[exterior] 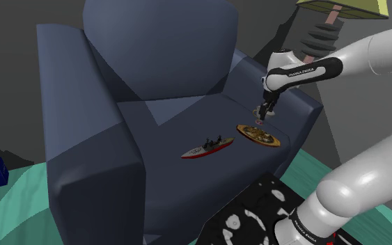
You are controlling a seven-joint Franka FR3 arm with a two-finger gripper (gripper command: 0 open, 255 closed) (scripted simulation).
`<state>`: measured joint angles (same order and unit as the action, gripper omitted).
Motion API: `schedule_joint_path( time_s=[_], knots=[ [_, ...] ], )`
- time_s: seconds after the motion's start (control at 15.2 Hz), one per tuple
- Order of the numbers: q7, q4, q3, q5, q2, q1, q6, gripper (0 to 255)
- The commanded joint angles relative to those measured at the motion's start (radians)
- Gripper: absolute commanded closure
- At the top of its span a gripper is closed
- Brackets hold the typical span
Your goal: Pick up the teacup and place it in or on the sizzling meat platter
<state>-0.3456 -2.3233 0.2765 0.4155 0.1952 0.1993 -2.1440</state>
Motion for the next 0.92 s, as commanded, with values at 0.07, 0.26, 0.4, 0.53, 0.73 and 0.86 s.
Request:
schedule_joint_path(
  time_s=[0.07, 0.26, 0.4, 0.53, 0.73, 0.86],
  knots=[
    [-0.022, 0.069, 0.026, 0.013, -0.101, 0.016, -0.061, 0],
    [-0.046, 0.145, 0.048, 0.015, -0.201, 0.034, -0.113, 0],
    [-0.064, 0.201, 0.060, 0.011, -0.268, 0.047, -0.144, 0],
    [-0.083, 0.261, 0.070, 0.003, -0.335, 0.062, -0.170, 0],
    [-0.086, 0.264, 0.073, 0.001, -0.361, 0.070, -0.197, 0],
    [-0.087, 0.261, 0.076, 0.000, -0.380, 0.077, -0.221, 0]
  ],
)
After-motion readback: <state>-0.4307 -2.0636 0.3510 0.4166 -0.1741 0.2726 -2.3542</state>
